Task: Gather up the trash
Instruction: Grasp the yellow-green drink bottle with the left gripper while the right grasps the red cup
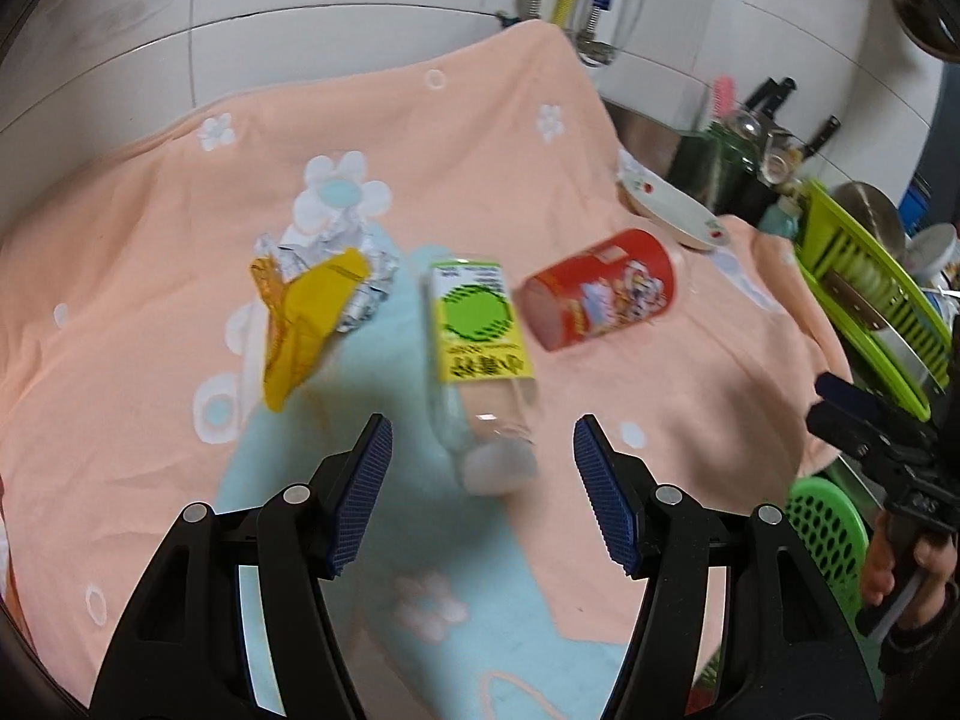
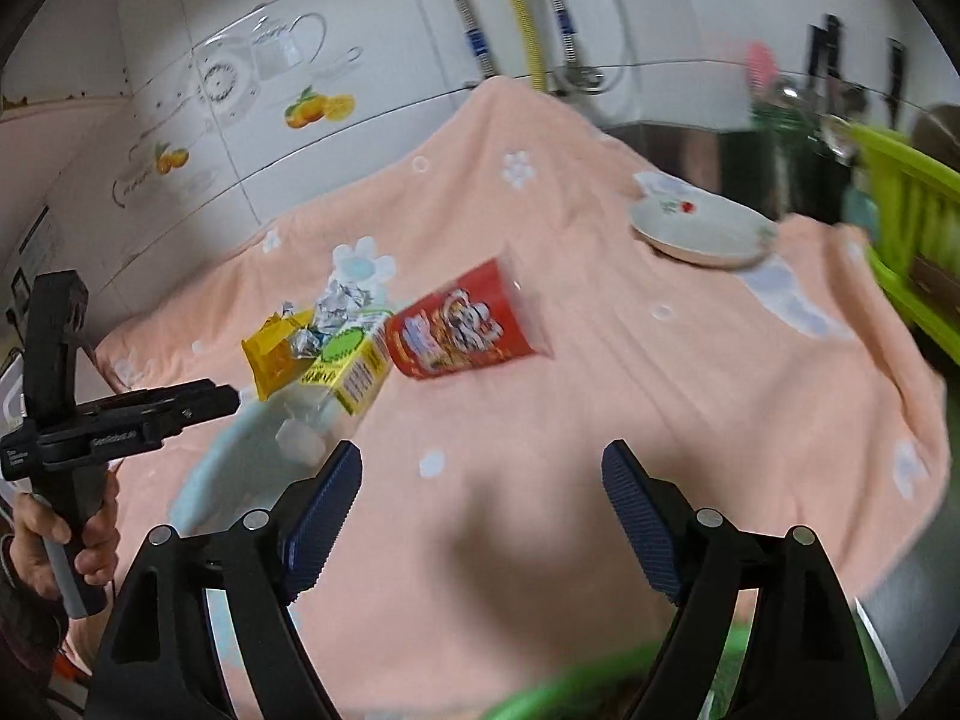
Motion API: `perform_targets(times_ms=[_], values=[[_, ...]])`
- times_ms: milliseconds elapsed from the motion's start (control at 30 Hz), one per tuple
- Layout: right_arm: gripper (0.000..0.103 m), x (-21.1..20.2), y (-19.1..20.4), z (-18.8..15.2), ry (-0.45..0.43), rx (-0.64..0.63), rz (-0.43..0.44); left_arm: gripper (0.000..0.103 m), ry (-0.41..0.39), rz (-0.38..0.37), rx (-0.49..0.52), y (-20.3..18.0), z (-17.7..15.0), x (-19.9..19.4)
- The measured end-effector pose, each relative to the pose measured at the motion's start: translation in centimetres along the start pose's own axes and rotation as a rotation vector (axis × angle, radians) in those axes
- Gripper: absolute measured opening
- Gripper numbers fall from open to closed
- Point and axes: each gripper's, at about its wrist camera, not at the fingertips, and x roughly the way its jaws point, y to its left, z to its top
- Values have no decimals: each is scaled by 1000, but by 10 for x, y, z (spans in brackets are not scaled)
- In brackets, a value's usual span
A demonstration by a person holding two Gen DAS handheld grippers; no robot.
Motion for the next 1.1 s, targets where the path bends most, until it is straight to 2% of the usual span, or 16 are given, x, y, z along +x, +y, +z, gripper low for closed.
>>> perform_targets(times_ms=[267, 400, 733, 933, 1000, 1100], values=[[81, 67, 1, 30, 29, -94, 12, 65, 11, 6, -17, 18, 10, 17], [84, 91, -2, 41, 32, -92, 21, 65, 17, 7, -23, 22, 13, 24], [88, 136, -1, 59, 74, -154, 34, 65, 43, -15, -55, 29, 19, 44], [88, 148, 5, 61, 108, -205, 88, 66, 54, -36, -41, 24, 22, 53], [84, 147, 7, 59, 109, -218, 104, 66, 57, -39, -42, 23, 23, 55], [72, 142, 7, 52, 109, -222, 121, 66, 60, -50, -45, 23, 25, 59]])
